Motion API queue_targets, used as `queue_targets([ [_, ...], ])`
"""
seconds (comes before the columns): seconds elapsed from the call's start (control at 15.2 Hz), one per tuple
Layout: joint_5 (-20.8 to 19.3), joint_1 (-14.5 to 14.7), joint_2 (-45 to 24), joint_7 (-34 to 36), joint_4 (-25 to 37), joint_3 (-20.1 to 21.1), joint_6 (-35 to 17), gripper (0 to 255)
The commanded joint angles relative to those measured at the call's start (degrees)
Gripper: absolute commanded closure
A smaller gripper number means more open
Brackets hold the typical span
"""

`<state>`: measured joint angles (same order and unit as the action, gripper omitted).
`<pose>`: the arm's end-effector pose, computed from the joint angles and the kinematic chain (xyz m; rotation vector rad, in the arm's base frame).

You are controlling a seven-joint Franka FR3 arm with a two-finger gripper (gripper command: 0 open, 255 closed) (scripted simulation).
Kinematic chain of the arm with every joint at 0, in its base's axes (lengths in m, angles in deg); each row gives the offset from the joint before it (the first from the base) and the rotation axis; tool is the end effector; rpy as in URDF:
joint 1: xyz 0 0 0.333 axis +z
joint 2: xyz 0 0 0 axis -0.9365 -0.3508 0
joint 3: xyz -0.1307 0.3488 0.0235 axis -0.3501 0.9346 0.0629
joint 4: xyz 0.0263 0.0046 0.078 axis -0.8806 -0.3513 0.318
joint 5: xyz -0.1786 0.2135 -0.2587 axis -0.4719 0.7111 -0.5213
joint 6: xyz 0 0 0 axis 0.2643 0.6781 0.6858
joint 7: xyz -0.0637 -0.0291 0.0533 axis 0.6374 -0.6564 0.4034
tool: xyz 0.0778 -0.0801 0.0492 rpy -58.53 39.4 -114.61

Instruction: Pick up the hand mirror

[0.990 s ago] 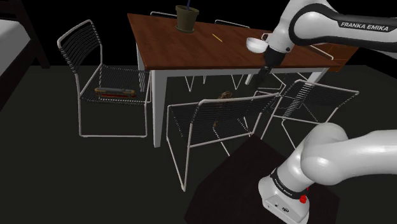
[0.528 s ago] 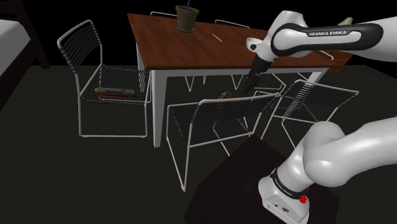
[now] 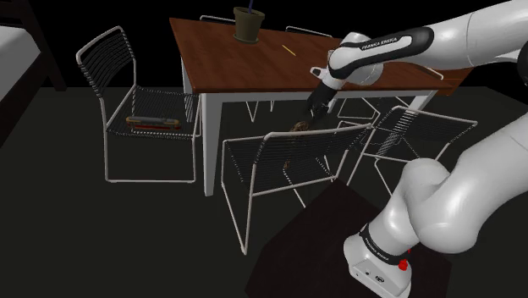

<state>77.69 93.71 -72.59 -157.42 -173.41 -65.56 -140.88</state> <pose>0.4192 -0.1870 0.4389 -2.7469 -1.2384 -0.2644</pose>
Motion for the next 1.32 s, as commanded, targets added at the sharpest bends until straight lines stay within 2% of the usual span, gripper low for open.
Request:
queue_targets([
  [0.0, 4.4, 2.7, -3.9, -6.8, 1.7, -2.6, -1.2, 0],
  [0.46, 10.9, 4.2, -9.4, -12.4, -0.5, -4.5, -6.4, 0],
  [0.59, 10.9, 4.1, -9.4, -12.4, -0.5, -4.4, -6.4, 0],
  [0.66, 10.9, 4.2, -9.5, -12.4, -0.5, -4.4, -6.4, 255],
  [1.25, 10.9, 4.1, -9.4, -12.4, -0.5, -4.4, -6.4, 255],
])
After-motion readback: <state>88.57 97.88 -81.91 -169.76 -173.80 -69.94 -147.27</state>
